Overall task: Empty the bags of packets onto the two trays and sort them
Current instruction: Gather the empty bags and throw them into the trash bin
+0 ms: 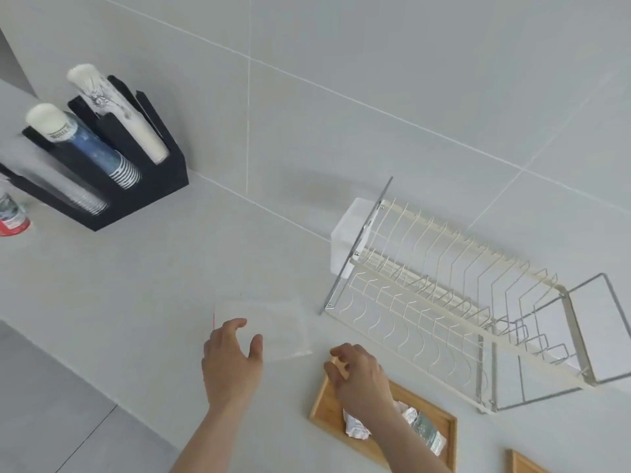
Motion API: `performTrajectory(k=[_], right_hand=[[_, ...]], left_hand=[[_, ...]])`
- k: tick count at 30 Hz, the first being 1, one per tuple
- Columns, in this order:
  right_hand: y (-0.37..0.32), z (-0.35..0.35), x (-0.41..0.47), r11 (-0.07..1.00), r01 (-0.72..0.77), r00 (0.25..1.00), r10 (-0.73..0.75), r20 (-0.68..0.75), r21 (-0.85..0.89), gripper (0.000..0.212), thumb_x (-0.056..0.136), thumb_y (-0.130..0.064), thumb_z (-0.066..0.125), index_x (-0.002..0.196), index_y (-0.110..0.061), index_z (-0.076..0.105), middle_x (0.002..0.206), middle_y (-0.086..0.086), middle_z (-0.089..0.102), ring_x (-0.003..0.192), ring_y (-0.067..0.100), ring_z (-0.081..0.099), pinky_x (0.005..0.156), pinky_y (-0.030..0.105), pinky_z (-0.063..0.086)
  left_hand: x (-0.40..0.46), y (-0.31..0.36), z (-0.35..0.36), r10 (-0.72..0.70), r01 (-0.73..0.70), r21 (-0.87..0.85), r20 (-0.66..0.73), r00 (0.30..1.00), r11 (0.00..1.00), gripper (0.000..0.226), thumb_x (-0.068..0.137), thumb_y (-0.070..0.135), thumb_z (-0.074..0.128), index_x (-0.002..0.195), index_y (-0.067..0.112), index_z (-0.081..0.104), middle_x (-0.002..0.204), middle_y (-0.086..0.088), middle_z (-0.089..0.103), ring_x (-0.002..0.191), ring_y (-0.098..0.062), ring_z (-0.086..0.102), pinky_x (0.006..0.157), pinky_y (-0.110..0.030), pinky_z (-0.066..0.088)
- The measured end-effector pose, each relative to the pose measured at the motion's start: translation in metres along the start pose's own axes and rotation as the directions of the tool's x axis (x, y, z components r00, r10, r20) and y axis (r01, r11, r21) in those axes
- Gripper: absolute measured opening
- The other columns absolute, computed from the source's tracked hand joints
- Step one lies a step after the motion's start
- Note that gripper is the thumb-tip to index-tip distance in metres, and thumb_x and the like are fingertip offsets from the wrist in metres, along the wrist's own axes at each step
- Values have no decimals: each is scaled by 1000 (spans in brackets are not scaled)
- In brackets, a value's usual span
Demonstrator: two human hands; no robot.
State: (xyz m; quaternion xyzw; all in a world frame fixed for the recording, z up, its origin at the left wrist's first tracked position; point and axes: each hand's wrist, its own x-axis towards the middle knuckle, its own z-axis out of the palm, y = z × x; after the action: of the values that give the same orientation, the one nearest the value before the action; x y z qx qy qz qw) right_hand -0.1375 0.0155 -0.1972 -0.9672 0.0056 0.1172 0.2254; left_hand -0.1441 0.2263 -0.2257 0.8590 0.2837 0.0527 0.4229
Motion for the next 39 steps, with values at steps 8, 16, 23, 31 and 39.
performTrajectory(k=[8,16,23,31,39], right_hand=[[-43,24,26,963,168,960,-113,255,-209,67,94,-57,51,153,-31,32,162,-4,29,145,24,34,110,41,42],[-53,51,28,930,244,867,-81,492,-276,85,95,-57,50,160,-20,9,170,-2,8,157,24,0,126,41,16],[-44,62,20,974,152,912,-72,404,-169,66,93,-55,54,150,-25,40,161,-5,34,153,20,22,121,35,27],[-32,36,32,805,-272,948,317,5,528,36,86,-42,73,118,-27,65,120,-3,70,98,17,69,92,39,55],[-12,11,26,85,-516,850,178,496,853,65,75,-40,87,128,-9,64,130,17,66,121,39,62,96,57,56]], left_hand=[[36,-35,-17,-358,355,-69,-29,933,932,52,88,43,64,132,20,48,132,-11,53,119,-34,54,92,-51,50],[45,-40,-11,-497,508,-32,166,852,860,65,83,52,67,130,21,35,125,-6,62,102,-33,64,87,-42,48],[40,-33,-7,-516,570,-294,244,821,767,39,81,18,73,117,17,58,95,1,64,94,-29,64,89,-39,52],[37,0,-26,-302,493,-664,390,870,562,33,83,-6,69,107,16,63,101,-10,68,85,-25,68,82,-39,57],[29,29,-40,5,512,-785,548,836,349,55,74,0,77,126,9,60,122,-20,71,91,-22,73,75,-32,59]])
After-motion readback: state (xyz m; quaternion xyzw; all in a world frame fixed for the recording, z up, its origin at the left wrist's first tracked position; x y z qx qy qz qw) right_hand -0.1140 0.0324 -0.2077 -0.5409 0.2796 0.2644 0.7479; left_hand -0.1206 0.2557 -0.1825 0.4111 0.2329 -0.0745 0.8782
